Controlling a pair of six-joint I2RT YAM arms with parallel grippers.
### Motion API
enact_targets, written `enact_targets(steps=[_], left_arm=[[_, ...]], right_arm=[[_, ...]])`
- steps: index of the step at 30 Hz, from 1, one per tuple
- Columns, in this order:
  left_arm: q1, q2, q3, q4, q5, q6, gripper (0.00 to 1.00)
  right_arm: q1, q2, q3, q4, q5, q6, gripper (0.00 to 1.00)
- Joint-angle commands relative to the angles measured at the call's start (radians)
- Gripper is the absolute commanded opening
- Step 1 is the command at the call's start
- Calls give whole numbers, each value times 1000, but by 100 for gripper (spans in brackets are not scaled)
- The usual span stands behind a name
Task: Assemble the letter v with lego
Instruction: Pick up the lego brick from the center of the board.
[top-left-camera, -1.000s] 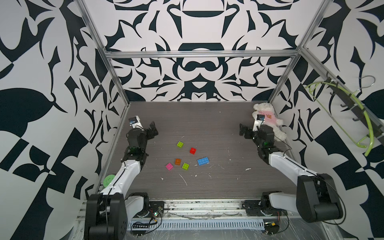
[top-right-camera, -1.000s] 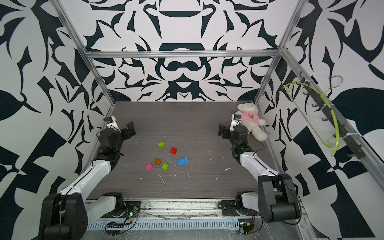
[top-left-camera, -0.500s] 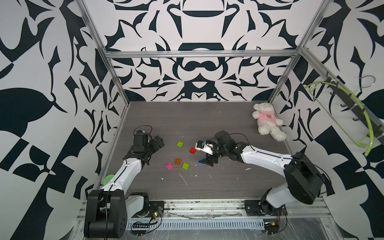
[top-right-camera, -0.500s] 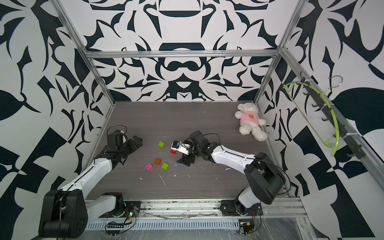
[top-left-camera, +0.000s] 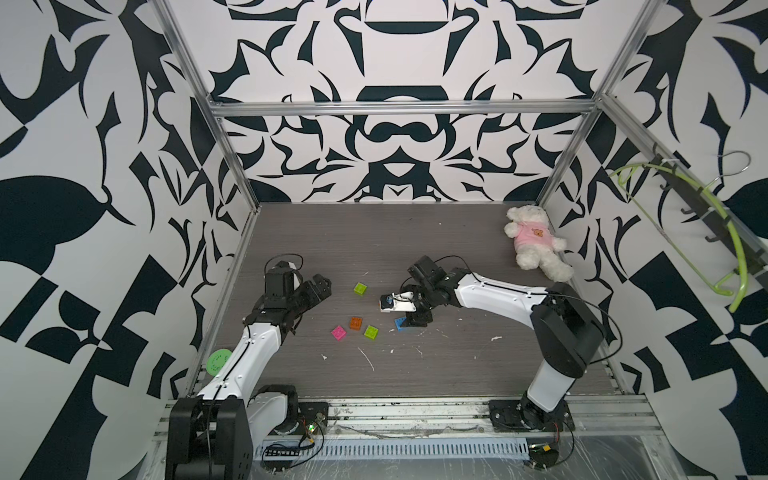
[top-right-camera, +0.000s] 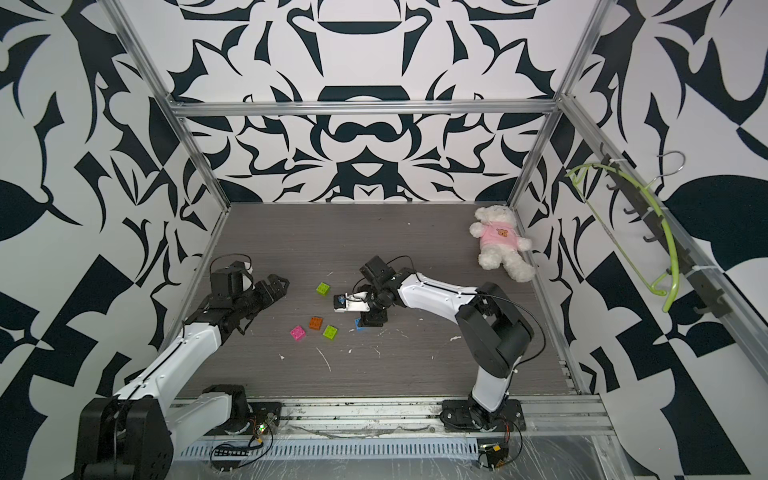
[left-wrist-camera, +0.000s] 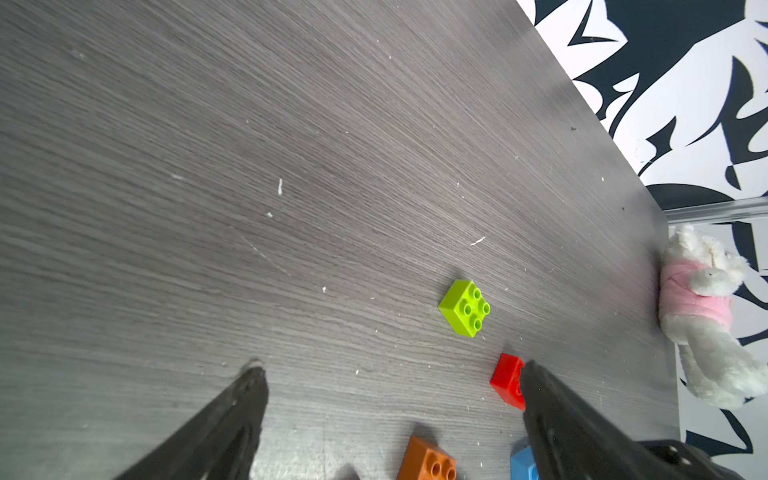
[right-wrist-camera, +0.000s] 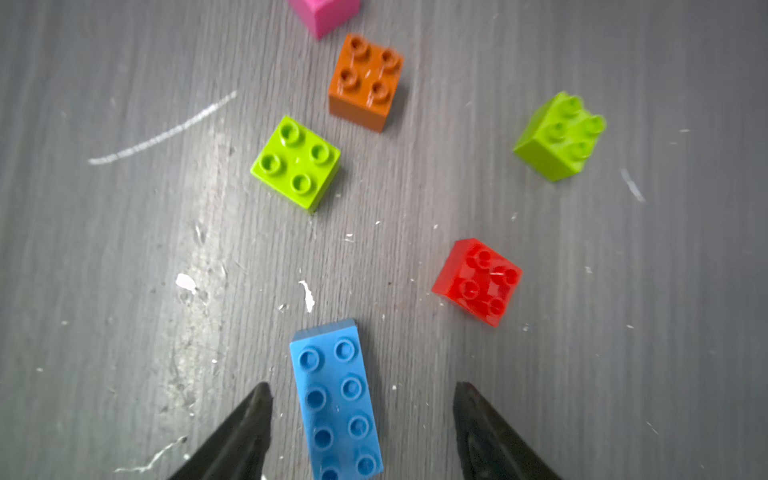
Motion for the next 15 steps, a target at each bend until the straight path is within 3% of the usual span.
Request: enact_targets(steps=[1, 7, 10, 12, 15], left_arm=[[1, -19, 12, -27, 15, 17, 99], [1, -18, 19, -47, 4, 32, 99], [1, -6, 22, -48, 3, 37, 100], [1, 2, 25, -50, 1, 37, 99], [1, 4, 27, -55, -3, 38, 99]], right_arm=[[1, 19, 34, -36, 50, -37, 69], [10, 63, 41, -38, 96, -35, 62], [12, 80, 44, -39, 110, -20, 54], [13, 82, 42, -25, 117, -9, 46], [17, 78, 56, -27, 117, 18, 26]])
